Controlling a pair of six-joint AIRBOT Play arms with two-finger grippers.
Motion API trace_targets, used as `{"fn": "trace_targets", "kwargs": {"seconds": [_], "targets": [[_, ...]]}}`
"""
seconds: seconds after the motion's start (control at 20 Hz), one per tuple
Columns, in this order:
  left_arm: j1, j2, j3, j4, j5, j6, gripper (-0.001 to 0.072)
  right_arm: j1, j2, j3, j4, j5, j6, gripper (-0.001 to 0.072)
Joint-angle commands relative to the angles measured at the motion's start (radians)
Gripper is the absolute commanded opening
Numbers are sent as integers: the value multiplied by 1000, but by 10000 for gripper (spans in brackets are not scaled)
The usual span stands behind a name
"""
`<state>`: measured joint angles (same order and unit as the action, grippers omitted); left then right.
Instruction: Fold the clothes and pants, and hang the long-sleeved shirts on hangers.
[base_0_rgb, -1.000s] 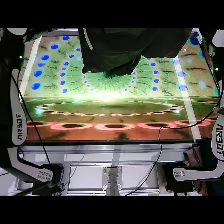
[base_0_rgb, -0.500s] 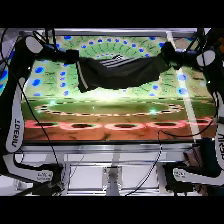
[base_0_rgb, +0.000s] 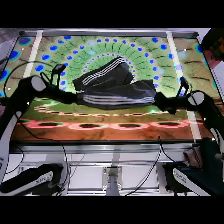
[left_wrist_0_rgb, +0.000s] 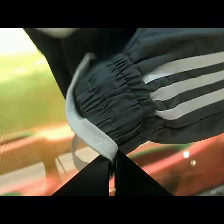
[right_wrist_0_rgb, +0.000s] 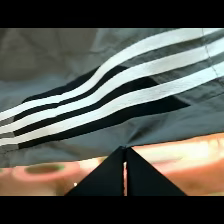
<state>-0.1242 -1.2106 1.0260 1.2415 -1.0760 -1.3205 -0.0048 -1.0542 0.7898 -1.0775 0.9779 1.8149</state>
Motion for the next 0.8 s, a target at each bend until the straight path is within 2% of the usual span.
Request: {"fn": "trace_targets", "kwargs": {"seconds": [0.0, 0.25, 0.45, 0.5, 0.55, 0.6, 0.65, 0.7, 0.75], "targets": [[-1, 128, -213, 4, -3, 50, 18, 27, 41, -88, -19, 114, -3, 3], [0, 164, -281, 18, -18, 55, 18, 113, 41, -90, -32, 227, -3, 2], [0, 164, -281, 172, -45, 53, 20, 156, 41, -90, -74, 237, -2, 5], [0, 164, -281, 160, -40, 45, 21, 156, 41, -88, -74, 208, -2, 20], [0, 164, -281, 140, -32, 34, 47, 156, 41, -82, -74, 185, -2, 99], [-1, 164, -281, 126, -27, 26, 137, 156, 41, -69, -72, 164, -2, 281], [0, 164, -280, 117, -20, 10, 291, 156, 41, -49, -73, 155, -2, 379], [0, 164, -278, 119, -15, -3, 438, 156, 41, -22, -72, 154, -3, 380], [0, 164, -272, 121, -17, -3, 443, 156, 41, 13, -75, 154, -3, 380]]}}
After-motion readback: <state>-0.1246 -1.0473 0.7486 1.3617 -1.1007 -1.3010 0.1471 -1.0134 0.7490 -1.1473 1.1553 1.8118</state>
